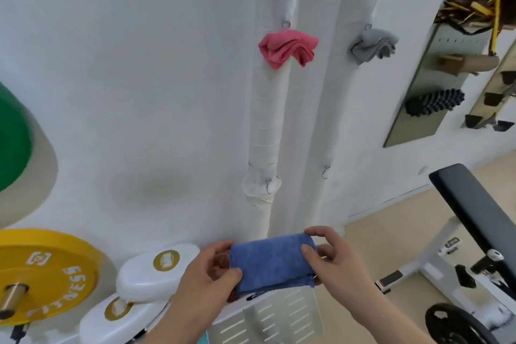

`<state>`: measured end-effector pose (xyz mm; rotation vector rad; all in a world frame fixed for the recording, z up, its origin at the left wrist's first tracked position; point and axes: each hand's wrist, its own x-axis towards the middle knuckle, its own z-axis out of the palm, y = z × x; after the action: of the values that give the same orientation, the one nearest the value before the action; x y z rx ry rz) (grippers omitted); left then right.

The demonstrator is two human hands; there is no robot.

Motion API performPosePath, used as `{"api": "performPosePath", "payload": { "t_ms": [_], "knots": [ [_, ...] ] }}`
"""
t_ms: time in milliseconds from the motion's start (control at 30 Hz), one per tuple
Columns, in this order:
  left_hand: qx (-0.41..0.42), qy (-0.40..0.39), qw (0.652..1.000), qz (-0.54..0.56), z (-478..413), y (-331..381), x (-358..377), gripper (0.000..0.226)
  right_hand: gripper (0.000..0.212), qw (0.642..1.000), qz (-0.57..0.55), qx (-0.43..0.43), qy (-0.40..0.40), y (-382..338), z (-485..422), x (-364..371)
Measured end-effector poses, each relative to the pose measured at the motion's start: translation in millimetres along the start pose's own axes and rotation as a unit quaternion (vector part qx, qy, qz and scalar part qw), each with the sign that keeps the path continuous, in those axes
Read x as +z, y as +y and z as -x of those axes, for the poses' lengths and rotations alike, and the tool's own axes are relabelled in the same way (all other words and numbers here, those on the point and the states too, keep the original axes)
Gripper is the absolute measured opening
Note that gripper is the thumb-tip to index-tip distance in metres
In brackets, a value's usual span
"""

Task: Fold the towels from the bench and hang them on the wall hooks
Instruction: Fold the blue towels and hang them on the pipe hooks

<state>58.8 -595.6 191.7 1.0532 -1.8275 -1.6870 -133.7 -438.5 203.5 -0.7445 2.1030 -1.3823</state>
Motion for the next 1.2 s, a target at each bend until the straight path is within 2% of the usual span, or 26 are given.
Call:
{"api": "performPosePath", "payload": {
  "t_ms": [267, 467, 667, 967, 1100, 1200],
  "knots": [
    [-0.014, -0.004, 1.0, -0.02, -184, 8, 25, 0.04, 0.035, 0.999, 0.016, 0.035, 0.006, -1, -158, 7],
    [-0.054, -0.022, 0.998, -0.035, -286, 16, 56, 0.038, 0.032, 0.996, 0.044, 0.065, 0.036, 6, -249, 2],
    [-0.088, 0.001, 0.995, -0.037, -343, 4, 84, 0.04, 0.034, 0.996, 0.056, 0.065, 0.011, 18, -319, -1],
    [-0.13, 0.063, 0.989, -0.04, -380, -33, 111, 0.039, 0.034, 0.996, 0.066, 0.036, -0.046, 67, -389, 13],
    [-0.151, 0.065, 0.986, -0.039, -390, -54, 115, 0.034, 0.031, 0.99, 0.111, 0.042, -0.075, 90, -413, 24],
    [-0.154, 0.071, 0.985, -0.037, -396, -66, 115, 0.03, 0.037, 0.985, 0.146, 0.046, -0.084, 104, -423, 32]
  ]
}}
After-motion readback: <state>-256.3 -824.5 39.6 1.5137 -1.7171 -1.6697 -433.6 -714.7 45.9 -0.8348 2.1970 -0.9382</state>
